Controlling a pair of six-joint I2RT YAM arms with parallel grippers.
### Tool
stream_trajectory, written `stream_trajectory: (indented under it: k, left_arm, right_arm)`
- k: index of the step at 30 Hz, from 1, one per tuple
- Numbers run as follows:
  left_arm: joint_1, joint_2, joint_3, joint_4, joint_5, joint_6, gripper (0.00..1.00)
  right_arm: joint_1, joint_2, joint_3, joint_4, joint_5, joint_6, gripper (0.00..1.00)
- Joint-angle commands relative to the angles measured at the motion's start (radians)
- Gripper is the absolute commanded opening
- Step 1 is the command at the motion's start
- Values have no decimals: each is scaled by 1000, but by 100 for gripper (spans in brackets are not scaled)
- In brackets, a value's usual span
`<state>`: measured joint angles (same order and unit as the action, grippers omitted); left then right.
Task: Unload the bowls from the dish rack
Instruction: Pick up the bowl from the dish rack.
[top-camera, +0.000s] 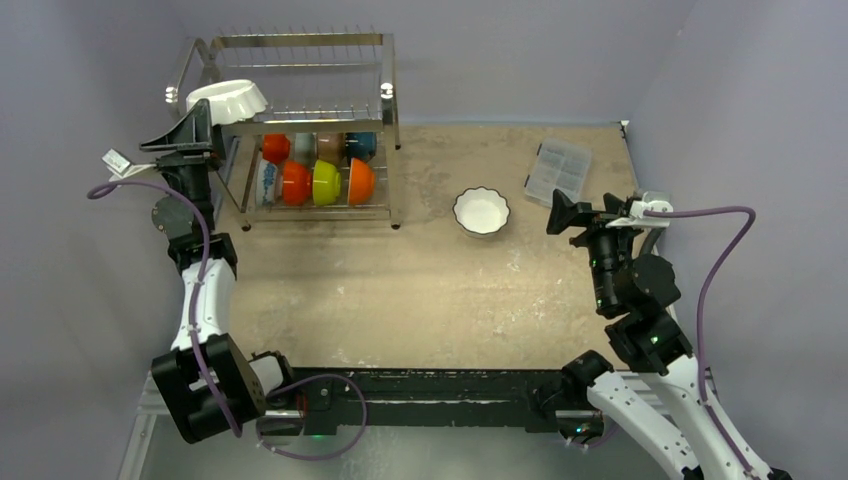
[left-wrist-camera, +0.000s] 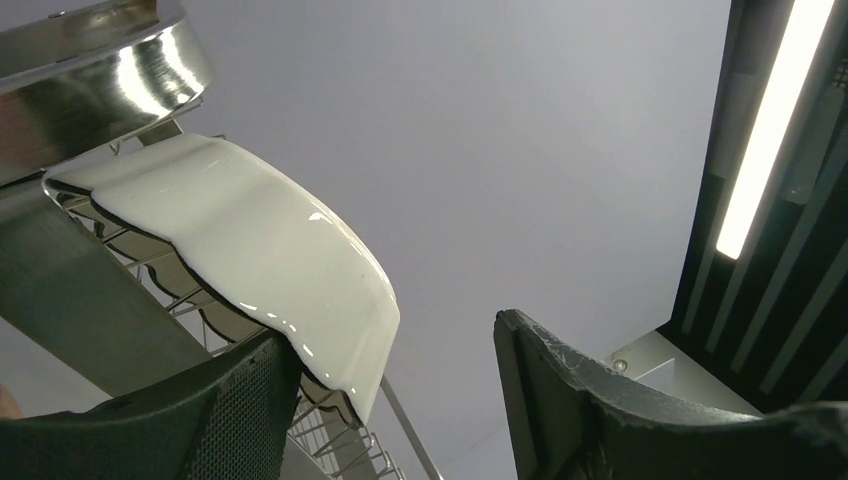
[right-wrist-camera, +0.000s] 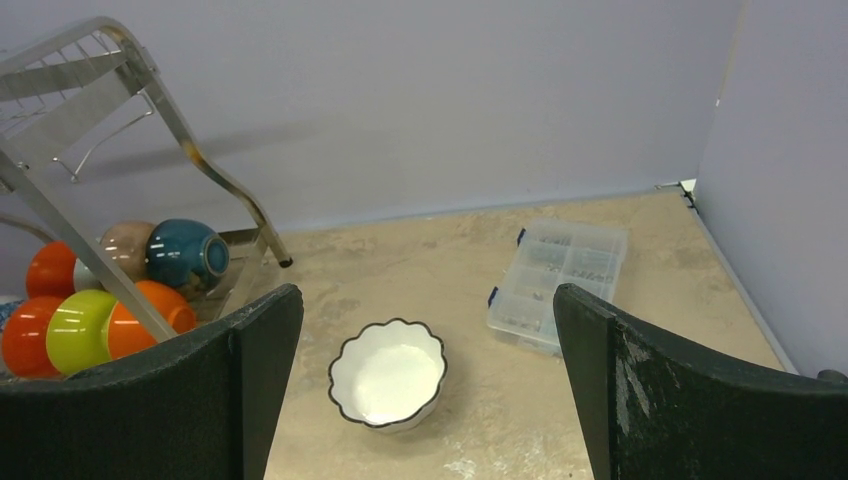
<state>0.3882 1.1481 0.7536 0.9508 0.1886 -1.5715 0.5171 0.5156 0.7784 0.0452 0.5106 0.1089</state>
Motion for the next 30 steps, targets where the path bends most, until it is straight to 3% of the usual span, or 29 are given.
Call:
stream_trajectory:
  k: [1,9,30]
  left_arm:
    - [10,11,58,15,-7,-39,66]
    - [10,47,93,34,-39,-76,55]
    - [-10,160,172,8,-29,-102,45]
  right_arm:
    - [9,-8,-8,54,28,-21,99]
    - [14,0,-10,60,27,-21,99]
    - [18,-16,-23,65,39,-25,99]
